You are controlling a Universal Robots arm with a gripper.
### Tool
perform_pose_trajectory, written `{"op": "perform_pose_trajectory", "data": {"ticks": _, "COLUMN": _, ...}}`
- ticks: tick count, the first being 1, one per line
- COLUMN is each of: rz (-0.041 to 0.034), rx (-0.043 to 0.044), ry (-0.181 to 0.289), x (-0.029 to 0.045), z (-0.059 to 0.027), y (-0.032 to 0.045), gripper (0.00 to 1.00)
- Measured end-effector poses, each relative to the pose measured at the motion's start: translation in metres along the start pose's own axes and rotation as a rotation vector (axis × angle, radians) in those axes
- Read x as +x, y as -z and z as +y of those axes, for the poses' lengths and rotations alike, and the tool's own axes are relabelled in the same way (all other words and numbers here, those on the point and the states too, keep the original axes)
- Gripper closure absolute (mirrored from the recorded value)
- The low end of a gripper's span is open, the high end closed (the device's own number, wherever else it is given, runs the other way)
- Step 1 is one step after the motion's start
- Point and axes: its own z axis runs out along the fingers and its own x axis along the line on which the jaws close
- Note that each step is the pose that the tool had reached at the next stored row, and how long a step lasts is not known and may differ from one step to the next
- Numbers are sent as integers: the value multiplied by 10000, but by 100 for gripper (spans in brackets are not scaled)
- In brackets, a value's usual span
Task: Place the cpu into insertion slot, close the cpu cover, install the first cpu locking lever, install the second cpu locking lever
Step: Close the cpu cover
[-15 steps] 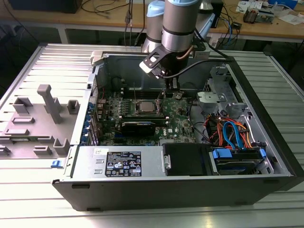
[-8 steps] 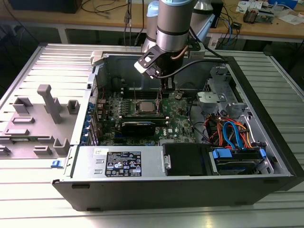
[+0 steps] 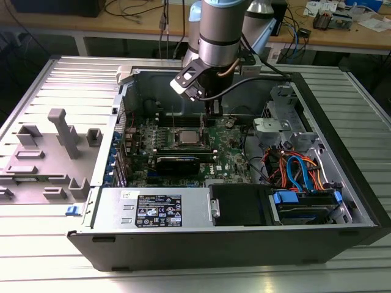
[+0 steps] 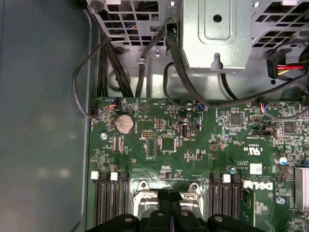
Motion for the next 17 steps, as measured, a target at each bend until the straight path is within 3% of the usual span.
{"op": "perform_pose_trajectory", "data": {"ticks": 17, "rz": 1, "rx": 1, "ry": 1, "x": 7, "z": -232, "y": -3, "gripper": 89}}
